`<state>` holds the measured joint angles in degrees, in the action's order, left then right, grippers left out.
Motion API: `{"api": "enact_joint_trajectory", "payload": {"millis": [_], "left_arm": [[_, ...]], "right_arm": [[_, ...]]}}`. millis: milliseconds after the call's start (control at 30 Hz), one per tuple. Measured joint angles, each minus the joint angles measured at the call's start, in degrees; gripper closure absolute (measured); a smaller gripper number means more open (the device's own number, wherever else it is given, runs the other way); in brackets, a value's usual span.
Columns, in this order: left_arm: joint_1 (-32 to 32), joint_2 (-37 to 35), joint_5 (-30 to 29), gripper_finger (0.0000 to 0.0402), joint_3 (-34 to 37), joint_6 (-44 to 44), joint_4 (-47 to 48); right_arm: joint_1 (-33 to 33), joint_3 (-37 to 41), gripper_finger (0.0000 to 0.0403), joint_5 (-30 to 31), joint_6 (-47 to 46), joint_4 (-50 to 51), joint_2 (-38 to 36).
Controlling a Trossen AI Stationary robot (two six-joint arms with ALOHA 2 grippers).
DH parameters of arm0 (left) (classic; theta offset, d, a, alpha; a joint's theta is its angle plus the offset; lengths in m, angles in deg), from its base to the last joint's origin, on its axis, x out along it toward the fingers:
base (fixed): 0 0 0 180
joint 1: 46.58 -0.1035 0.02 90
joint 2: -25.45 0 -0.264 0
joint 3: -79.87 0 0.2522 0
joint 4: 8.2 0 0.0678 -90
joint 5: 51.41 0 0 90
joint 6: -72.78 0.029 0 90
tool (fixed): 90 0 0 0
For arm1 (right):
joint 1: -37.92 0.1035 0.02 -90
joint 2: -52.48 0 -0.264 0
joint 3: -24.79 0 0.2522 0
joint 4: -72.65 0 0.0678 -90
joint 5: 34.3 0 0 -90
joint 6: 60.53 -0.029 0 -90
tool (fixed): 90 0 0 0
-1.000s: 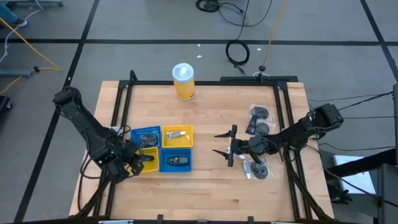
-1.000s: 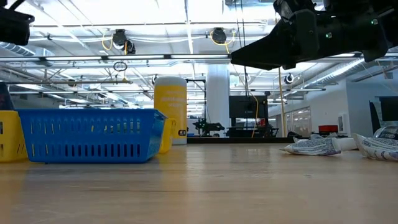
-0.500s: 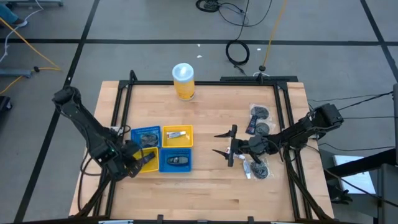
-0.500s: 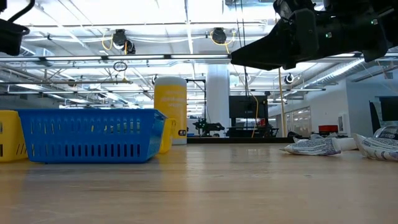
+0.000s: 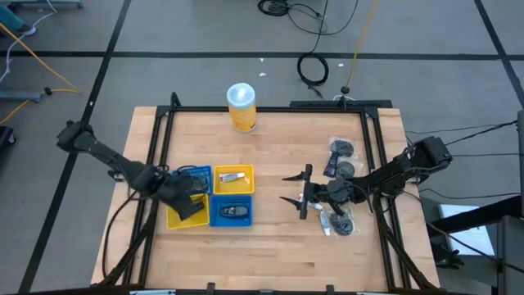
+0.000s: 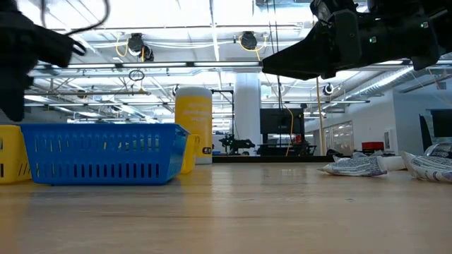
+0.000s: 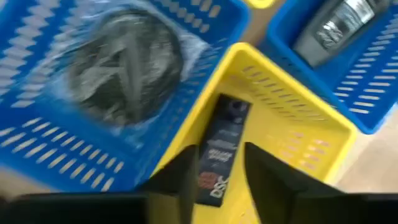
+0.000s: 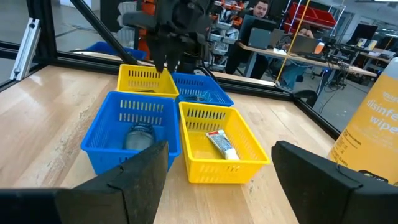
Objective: Pick & Place Travel size toiletries
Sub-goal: Adjust the bins
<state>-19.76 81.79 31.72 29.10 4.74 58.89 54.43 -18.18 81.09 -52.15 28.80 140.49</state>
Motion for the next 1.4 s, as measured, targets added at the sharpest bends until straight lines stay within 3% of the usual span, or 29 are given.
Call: {"api": "enact_joint_trajectory", "payload": {"millis": [200,500,700,900,1100,1400], "left_arm": [[-6.48,6.5,5.73,0.0392,-0.02,11.2,-7.43],[-9.99,17.47,6.89,0.0391,-0.04,18.75,-17.35],[-10.03,19.07,8.43,0.0392,-0.07,24.24,-25.05],[-10.05,16.88,8.3,0.0399,-0.07,22.82,-20.87],[-10.07,13.61,4.17,0.0393,-0.07,18.9,-16.13],[-10.05,13.81,2.24,0.0392,0.83,16.35,-13.9]], "right_arm": [[0.0,0.0,0.0124,0.01,-0.01,0.0,0.0],[-0.02,-0.01,0.0124,0.01,-0.02,0.02,0.0],[-0.02,-0.02,0.0124,0.02,-0.06,0.04,0.0],[-0.02,-0.02,0.0124,0.02,-0.22,0.04,0.0],[-0.02,-0.02,0.0124,0.0,-0.44,0.38,0.0],[-0.02,-0.02,0.0124,0.0,-1.73,1.31,-0.02]]}}
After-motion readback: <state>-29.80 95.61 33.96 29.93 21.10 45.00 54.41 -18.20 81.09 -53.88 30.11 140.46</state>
